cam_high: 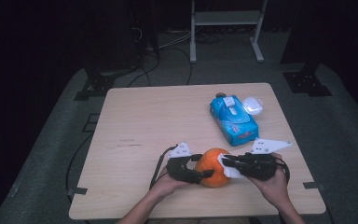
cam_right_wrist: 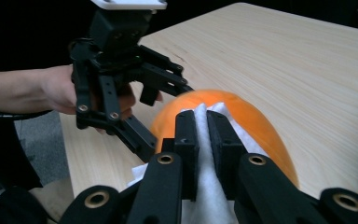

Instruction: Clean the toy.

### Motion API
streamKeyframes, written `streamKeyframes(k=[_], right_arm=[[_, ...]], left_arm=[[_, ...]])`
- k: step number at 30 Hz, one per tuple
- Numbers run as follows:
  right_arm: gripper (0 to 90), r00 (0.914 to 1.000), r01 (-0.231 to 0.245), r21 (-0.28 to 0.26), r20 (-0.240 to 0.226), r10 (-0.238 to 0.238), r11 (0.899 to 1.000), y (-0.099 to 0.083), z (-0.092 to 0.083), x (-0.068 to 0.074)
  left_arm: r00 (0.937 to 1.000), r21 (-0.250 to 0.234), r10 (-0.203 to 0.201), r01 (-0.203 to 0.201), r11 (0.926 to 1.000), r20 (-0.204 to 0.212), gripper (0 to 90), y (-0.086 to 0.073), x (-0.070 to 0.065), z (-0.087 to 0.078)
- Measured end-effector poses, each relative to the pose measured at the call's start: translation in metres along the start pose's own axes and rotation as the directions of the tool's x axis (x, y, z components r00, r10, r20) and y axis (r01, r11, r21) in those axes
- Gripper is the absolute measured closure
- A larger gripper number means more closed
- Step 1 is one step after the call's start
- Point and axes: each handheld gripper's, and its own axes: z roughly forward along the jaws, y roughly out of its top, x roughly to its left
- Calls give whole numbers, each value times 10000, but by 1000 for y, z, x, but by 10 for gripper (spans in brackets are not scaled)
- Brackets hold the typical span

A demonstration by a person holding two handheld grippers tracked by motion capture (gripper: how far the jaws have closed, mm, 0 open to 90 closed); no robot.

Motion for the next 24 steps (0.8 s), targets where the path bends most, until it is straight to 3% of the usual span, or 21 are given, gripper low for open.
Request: streamKeyframes(k=[3, 8, 11, 17, 22, 24], right_arm=[[824, 9991, 245, 24, 346, -246, 9997, 1, -1, -1], [822, 9957, -416, -123, 828, 424, 9991, -8, -7, -20], [822, 9946, -513, -130, 894, 523, 9986, -9, -9, -23], [824, 9974, 8, -48, 723, -5, 10000, -1, -2, -4], [824, 9969, 776, 135, 143, -778, 9969, 7, 13, 19], [824, 9934, 1086, 273, 332, -1095, 9937, 8, 16, 23]], left_arm=[[9998, 17, 176, -176, 9998, 50, 266, 0, -1, 0], [9963, 12, 787, -788, 9969, 356, 211, 0, -3, 1], [9927, 110, 1186, -1188, 9929, 200, 201, 0, -7, 4], [9941, 159, 1083, -1083, 9940, 18, 261, 0, -6, 3], [9909, 266, 1340, -1336, 9907, -134, 268, 1, -11, 5], [9908, 228, 1351, -1348, 9906, -103, 277, 0, -10, 4]])
